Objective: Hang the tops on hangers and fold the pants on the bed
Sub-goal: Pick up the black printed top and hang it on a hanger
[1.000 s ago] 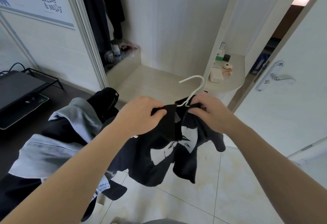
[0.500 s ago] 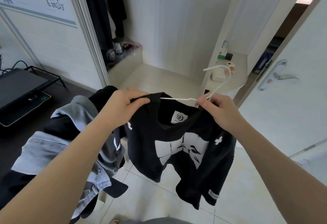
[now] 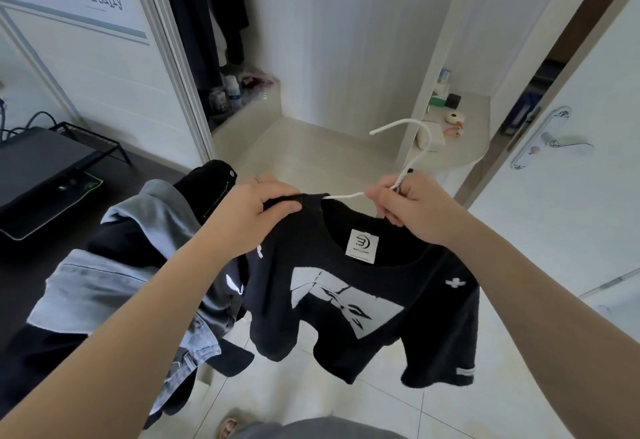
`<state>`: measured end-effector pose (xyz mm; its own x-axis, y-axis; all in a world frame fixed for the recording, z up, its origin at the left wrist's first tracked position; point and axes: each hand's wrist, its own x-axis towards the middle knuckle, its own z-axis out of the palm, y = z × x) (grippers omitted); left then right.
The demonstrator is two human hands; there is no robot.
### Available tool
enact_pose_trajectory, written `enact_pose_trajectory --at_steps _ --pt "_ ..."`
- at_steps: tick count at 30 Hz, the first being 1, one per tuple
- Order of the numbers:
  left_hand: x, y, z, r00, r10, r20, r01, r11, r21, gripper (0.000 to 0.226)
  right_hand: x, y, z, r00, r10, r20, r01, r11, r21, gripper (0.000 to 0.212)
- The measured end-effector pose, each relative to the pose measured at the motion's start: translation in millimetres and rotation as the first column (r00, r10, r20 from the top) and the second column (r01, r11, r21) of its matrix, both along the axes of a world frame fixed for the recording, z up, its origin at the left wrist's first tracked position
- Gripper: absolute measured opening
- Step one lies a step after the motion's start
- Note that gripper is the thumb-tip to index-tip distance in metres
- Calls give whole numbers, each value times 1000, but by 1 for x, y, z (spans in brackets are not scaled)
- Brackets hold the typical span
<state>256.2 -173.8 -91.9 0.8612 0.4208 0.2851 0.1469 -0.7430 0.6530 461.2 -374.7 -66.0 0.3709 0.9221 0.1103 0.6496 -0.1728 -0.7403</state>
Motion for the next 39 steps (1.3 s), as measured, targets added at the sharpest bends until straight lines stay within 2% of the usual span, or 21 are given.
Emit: enact_pose_trajectory --at_steps 3,6,10,14,17,19,23,26,29,31,36,39 --pt "-3 0 -9 999 35 17 -35 999 -7 28 -1 -2 -3 997 -67 -27 68 995 69 47" --pt "-10 5 -26 984 166 -60 -165 986 19 41 4 -6 -1 994 -107 -24 108 991 75 48" --pt "-21 9 -41 943 330 -33 -331 944 -14 38 9 -13 -1 994 -106 -34 108 993 57 50" --pt "-24 9 -36 939 333 88 -335 942 10 35 9 -15 -2 997 -69 -26 68 997 -31 52" --pt "-22 10 -31 922 353 161 -349 936 -51 35 7 -16 -2 998 -57 -34 55 996 -68 50" --pt "-21 15 -28 920 363 149 -358 932 -64 38 4 -16 -4 996 -62 -57 62 998 -11 50" --pt "-22 23 -25 953 301 41 -303 949 87 44 -1 -15 -9 992 -97 -74 104 991 87 49" --pt "-21 20 -15 984 177 10 -177 974 139 48 -9 -12 -13 992 -110 -58 114 990 78 45" --pt "-15 4 -4 999 30 -43 -25 995 100 28 -17 -4 -16 995 -99 -33 101 993 61 45" --pt "-8 -6 -3 998 -7 -67 13 995 94 21 -23 3 -16 995 -93 -31 94 995 43 45" --pt "-9 -11 -15 995 89 34 -85 991 -102 17 -32 10 -13 994 -99 -42 99 995 2 41" --pt "-11 -19 -20 978 160 135 -142 981 -135 24 -35 11 -11 995 -86 -44 85 996 -10 42"
